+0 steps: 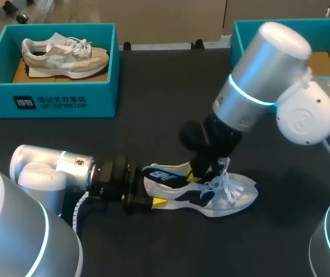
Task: Take the shoe out of the shoebox, open the shoe tongue, remove and reinsert the insole, then place the shoe into the shoebox
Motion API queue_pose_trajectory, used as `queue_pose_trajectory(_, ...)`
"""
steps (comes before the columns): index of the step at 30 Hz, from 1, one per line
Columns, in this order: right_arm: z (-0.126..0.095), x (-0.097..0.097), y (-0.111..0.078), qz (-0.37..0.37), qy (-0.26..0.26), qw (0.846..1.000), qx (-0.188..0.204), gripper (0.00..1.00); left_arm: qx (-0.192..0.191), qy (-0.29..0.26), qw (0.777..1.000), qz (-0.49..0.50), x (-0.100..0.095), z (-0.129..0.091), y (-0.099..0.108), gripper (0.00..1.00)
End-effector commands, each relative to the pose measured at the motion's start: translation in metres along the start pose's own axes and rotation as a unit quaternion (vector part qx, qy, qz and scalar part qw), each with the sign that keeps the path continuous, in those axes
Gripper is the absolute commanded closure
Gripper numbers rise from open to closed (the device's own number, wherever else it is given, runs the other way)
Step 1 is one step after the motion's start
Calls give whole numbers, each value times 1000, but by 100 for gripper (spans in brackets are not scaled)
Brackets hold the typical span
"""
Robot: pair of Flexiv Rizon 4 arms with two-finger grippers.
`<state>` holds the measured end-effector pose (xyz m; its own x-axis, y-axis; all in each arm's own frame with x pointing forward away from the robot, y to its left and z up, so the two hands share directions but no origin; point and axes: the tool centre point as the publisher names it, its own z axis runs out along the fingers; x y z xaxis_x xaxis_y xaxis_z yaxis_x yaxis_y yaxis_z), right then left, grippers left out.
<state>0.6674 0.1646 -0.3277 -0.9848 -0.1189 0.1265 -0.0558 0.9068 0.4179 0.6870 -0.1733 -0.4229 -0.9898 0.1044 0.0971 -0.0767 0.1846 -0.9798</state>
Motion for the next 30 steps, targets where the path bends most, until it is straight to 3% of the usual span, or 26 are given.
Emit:
queue_pose_trajectory(1,3,-4,9,2,6,1000,26,37,-2,-1,1000,0,-1,1,0,100)
queue_pose_trajectory(2,3,-4,9,4,6,1000,26,20,-2,-1,1000,0,-1,1,0,100)
queue_pose_trajectory(3,3,-3,8,7,4,1000,26,10,-2,-1,1000,0,-1,1,0,100)
queue_pose_trajectory(5,1,-1,7,10,0,1000,26,1,-2,-1,1000,0,-1,1,0,100)
queue_pose_trajectory(17,-29,12,-4,56,-58,996,31,3,-2,-1,1000,0,-1,1,0,100)
queue_pose_trajectory(20,-33,12,-3,60,-63,996,27,10,-2,-1,1000,0,-1,1,0,100)
queue_pose_trajectory(23,-32,11,4,60,-64,996,22,26,-2,-1,1000,0,-1,1,0,100)
queue_pose_trajectory(25,-27,8,11,57,-59,996,17,49,-2,-1,1000,0,-1,1,0,100)
queue_pose_trajectory(30,-16,4,20,58,-50,997,25,55,-2,-1,1000,0,-1,1,0,100)
